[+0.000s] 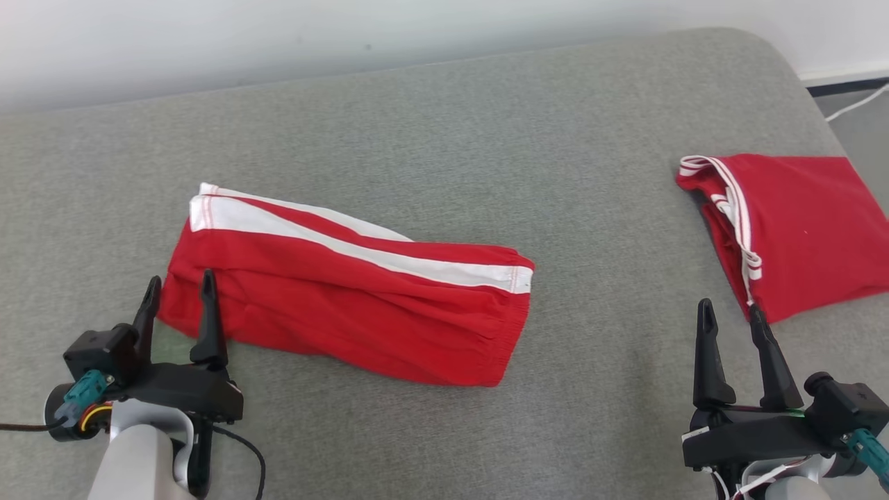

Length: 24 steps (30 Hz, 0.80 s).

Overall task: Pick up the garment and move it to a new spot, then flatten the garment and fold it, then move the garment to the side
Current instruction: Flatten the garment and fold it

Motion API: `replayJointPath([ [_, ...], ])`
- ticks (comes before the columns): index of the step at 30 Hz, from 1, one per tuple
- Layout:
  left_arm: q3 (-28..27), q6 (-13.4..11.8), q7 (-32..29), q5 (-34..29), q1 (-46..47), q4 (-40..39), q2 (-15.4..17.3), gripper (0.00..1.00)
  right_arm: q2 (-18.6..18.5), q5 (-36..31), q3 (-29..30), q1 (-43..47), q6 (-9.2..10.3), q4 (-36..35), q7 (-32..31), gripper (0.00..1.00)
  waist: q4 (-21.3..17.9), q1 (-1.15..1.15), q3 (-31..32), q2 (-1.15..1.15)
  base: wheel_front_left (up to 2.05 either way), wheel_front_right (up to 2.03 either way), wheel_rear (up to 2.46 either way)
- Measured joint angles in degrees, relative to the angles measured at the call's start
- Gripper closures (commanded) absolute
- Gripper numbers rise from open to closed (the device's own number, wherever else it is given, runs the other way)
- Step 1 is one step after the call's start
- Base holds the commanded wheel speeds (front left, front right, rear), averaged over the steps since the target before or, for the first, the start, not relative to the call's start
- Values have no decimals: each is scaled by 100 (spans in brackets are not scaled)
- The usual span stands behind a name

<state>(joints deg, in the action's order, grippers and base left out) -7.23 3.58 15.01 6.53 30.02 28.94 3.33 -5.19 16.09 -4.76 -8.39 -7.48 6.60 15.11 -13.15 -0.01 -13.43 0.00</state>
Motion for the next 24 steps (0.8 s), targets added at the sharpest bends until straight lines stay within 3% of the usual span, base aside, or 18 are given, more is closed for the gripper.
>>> replayJointPath([
  [6, -137, -82, 0, -183, 339, 334, 145, 0, 46, 2, -47, 37, 0, 34, 0, 0, -183, 1, -107, 0, 0, 0, 0],
  [12, -158, -379, 0, -357, 732, 960, 298, 0, 75, 3, -60, -41, 0, 26, 0, 0, -352, 1, -217, 0, 0, 0, 0],
  [24, -311, -614, 18, -215, 1332, 2199, 441, 0, 108, 29, -46, -44, 0, 7, 0, 0, -541, 1, -339, 0, 0, 0, 0],
])
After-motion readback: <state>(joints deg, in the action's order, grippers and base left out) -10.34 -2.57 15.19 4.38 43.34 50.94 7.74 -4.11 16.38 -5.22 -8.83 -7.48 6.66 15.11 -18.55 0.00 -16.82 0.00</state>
